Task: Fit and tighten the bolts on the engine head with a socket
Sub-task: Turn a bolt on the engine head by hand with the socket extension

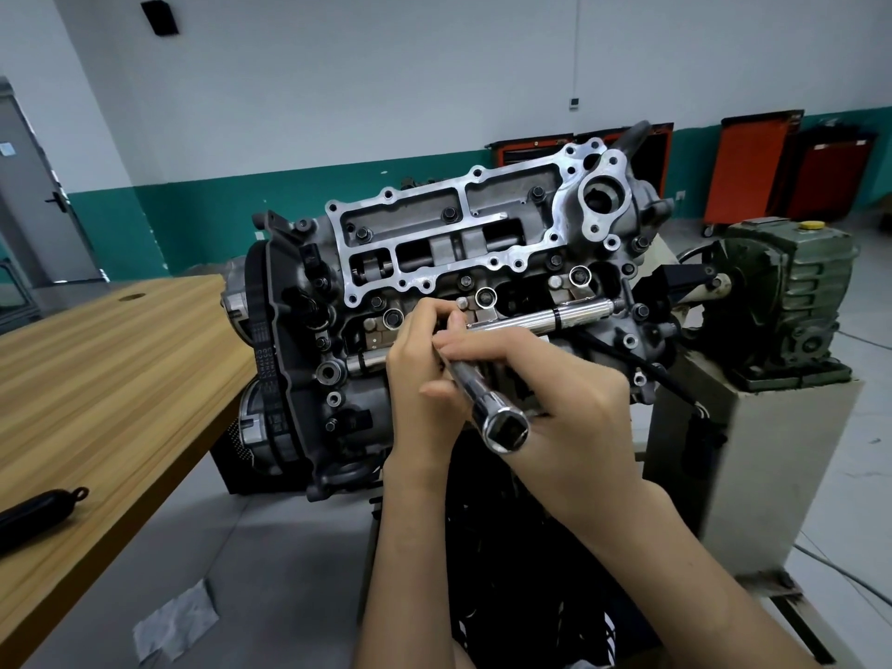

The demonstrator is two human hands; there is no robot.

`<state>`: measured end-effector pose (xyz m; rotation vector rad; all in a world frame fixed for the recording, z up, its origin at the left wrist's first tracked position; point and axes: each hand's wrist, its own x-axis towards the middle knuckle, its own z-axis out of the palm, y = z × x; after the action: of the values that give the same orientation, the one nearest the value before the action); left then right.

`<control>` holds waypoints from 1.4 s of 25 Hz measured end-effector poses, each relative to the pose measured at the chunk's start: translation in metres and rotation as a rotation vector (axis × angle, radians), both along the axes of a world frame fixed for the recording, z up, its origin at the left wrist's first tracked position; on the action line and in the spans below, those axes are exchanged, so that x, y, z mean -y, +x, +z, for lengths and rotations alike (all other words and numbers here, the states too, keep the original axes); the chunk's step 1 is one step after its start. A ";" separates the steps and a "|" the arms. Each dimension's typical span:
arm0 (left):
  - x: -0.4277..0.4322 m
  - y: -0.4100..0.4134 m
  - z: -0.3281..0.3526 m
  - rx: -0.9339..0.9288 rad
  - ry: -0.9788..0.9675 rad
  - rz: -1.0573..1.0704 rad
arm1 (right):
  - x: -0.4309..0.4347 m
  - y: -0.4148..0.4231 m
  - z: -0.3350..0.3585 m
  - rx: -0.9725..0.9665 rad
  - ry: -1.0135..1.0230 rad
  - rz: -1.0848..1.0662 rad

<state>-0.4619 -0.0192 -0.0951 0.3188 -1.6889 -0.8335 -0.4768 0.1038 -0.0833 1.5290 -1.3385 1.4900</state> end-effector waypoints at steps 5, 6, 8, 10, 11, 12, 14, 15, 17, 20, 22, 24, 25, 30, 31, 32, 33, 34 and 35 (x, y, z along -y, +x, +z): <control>0.006 -0.006 -0.001 0.062 0.062 0.025 | 0.001 0.005 -0.001 -0.078 0.060 0.064; 0.005 -0.004 -0.003 0.049 0.044 0.009 | 0.002 0.003 0.000 -0.060 0.036 0.037; 0.002 -0.001 -0.004 0.003 -0.005 0.003 | 0.002 0.001 0.001 -0.019 -0.001 0.004; 0.002 -0.002 -0.001 0.028 -0.016 0.037 | 0.001 0.002 0.001 -0.030 0.013 0.027; 0.003 -0.003 0.002 0.073 -0.001 0.060 | 0.001 0.005 0.000 -0.047 0.043 0.060; 0.003 -0.005 0.006 0.116 0.037 0.067 | 0.001 0.007 0.000 -0.067 0.072 0.086; 0.002 -0.004 0.008 0.143 0.072 0.042 | 0.001 0.006 0.002 -0.084 0.069 0.055; 0.001 -0.003 0.007 0.113 0.055 0.028 | 0.002 0.004 0.003 -0.070 0.043 0.015; -0.003 0.003 0.004 0.046 0.016 -0.021 | 0.000 0.000 0.005 -0.016 -0.004 -0.037; -0.002 0.000 0.008 0.081 0.080 -0.024 | -0.001 0.004 0.004 -0.029 0.017 -0.004; 0.001 -0.005 0.014 0.165 0.083 0.100 | 0.001 0.007 0.003 -0.063 0.061 0.051; 0.001 -0.004 0.009 0.120 0.070 0.079 | 0.000 0.004 0.005 -0.065 0.036 0.012; 0.000 -0.002 0.005 0.079 0.051 0.028 | 0.000 0.002 0.005 -0.043 0.008 -0.016; -0.002 -0.002 0.004 0.085 0.026 0.083 | 0.001 0.008 0.003 -0.027 0.003 0.001; -0.001 -0.004 0.007 0.126 0.042 0.138 | 0.002 0.011 0.003 -0.039 0.031 0.034; 0.001 -0.006 0.010 0.165 0.060 0.152 | 0.002 0.012 0.003 -0.048 0.054 0.044; 0.001 -0.006 0.010 0.163 0.065 0.125 | 0.001 0.010 0.004 -0.050 0.055 0.036; 0.001 -0.004 0.010 0.146 0.071 0.064 | -0.001 0.007 0.006 -0.041 0.044 0.023; 0.001 -0.002 0.008 0.106 0.071 0.011 | -0.002 0.005 0.008 -0.021 0.027 0.007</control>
<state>-0.4644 -0.0203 -0.0866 0.4269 -1.7566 -0.8833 -0.4718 0.1055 -0.0757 1.5640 -1.3476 1.4618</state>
